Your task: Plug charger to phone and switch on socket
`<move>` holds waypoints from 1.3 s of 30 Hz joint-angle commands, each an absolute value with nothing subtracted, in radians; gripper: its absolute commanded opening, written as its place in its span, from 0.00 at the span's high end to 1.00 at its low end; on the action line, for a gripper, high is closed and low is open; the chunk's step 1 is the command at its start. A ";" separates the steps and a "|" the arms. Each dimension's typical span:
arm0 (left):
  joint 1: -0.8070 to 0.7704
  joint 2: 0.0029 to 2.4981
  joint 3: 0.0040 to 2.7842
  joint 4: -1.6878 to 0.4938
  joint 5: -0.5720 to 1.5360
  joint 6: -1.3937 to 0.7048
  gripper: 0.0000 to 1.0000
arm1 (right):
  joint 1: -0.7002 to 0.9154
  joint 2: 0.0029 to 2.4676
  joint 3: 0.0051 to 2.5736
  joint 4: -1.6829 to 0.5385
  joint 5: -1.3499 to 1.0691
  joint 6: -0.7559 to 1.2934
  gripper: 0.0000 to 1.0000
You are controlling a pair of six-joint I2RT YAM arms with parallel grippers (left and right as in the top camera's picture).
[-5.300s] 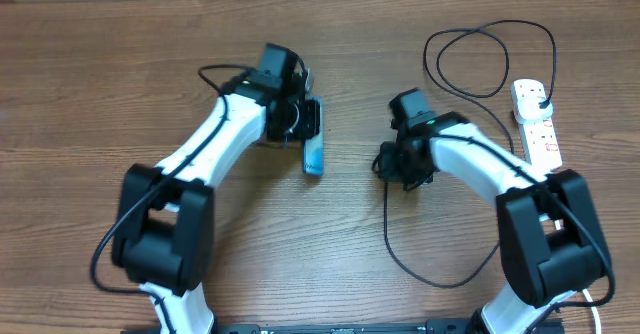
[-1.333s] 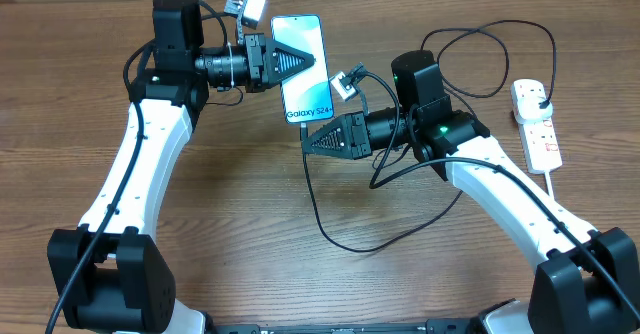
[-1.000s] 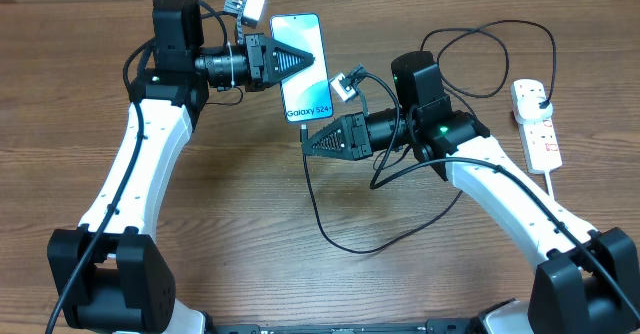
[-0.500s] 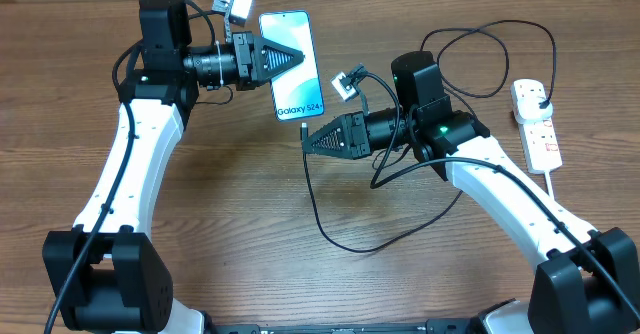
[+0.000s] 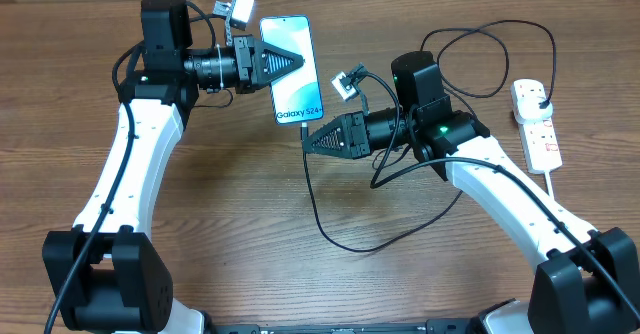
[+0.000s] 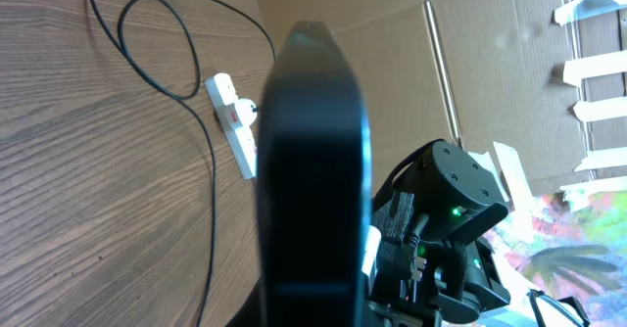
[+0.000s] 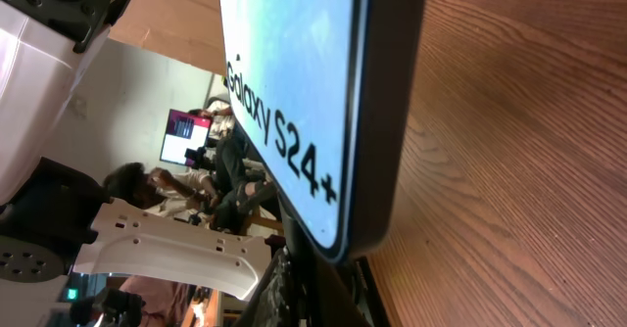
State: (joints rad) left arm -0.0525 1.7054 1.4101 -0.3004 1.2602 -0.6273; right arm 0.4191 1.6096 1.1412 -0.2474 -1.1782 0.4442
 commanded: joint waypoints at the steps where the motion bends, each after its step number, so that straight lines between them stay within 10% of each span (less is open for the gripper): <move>1: -0.057 1.664 1.424 -0.295 1.282 -0.605 0.94 | 0.419 1.605 1.159 -0.246 -1.179 0.437 0.96; 39: -0.073 1.664 1.424 -0.295 1.267 -0.605 0.94 | 0.419 1.605 1.159 -0.242 -1.179 0.442 0.96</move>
State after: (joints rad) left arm -0.0658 1.7054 1.4101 -0.3004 1.2484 -0.6247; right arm 0.4187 1.6096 1.1412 -0.2478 -1.1782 0.4442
